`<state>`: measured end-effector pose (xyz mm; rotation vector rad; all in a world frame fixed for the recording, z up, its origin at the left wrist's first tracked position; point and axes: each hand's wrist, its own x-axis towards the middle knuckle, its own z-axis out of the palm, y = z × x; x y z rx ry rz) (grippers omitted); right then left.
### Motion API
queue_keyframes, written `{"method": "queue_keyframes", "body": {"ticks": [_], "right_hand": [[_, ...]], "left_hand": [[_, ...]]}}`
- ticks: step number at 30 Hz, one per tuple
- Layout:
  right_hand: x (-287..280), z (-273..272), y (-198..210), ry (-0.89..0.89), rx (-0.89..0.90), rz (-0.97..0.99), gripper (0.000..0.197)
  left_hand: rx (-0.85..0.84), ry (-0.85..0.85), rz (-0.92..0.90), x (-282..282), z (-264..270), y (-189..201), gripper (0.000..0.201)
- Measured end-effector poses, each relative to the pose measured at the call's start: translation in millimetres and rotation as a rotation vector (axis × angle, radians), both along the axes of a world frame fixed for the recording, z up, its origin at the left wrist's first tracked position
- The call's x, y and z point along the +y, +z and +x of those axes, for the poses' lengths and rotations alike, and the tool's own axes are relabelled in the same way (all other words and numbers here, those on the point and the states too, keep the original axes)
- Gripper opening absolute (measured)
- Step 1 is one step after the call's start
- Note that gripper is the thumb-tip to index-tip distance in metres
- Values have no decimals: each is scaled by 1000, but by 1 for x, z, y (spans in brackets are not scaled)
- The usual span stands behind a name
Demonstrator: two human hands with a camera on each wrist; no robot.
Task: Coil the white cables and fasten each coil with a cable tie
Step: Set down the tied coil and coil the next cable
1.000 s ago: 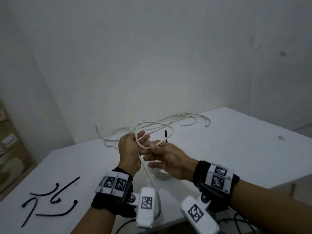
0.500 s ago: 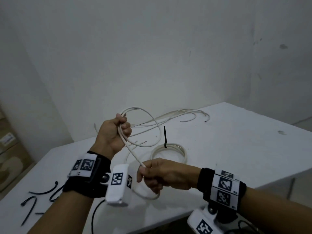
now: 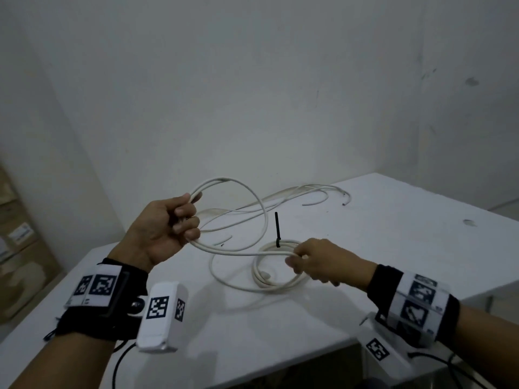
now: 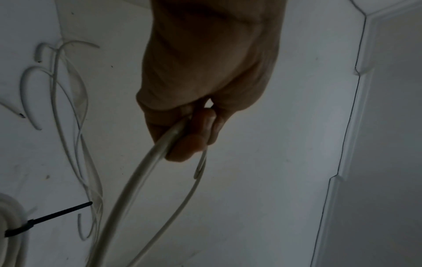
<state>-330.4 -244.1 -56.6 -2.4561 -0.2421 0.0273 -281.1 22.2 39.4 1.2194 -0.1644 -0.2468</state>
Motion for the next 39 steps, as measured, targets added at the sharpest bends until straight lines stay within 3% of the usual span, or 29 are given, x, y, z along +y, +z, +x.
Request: {"method": "queue_keyframes", "body": {"ticks": [3,6,8,10,13,15,18,25,28,31,34,39], "right_hand": [[-3,-1,3,46,260,722,17],[2,2,10,-22,444,1484,22],[13,7,17,-153,480,1762,16],[26,9,21,-237,503,1716,27],[36,6,22,-164,582,1593,40],[35,-2,24,-72,620,1509,33],[34,-13,29,-7,633,1407,15],[26,-22,17,87,617,1244,19],[30,-22,12,84,555,1175,18],[34,-19,7,39,470,1172,22],[33,-17,2,29,429,1233,22],[33,-9,-1,20,326,1287,20]], "left_hand": [[29,-112,22,1,-6,-1,34],[57,-208,-1,1,-12,-5,64],[65,-236,-16,-1,-14,-10,68],[58,-245,-33,-5,-18,-14,66],[12,-208,-61,-3,-23,-14,60],[-34,-136,-42,1,-27,-11,50],[-94,-22,39,9,-33,-5,20],[-193,70,57,19,-40,7,23],[-148,-23,-40,23,-40,8,22],[-42,-423,-226,34,-33,8,44],[-93,-363,-191,54,-38,13,52],[-25,-577,-181,62,-32,11,48]]}}
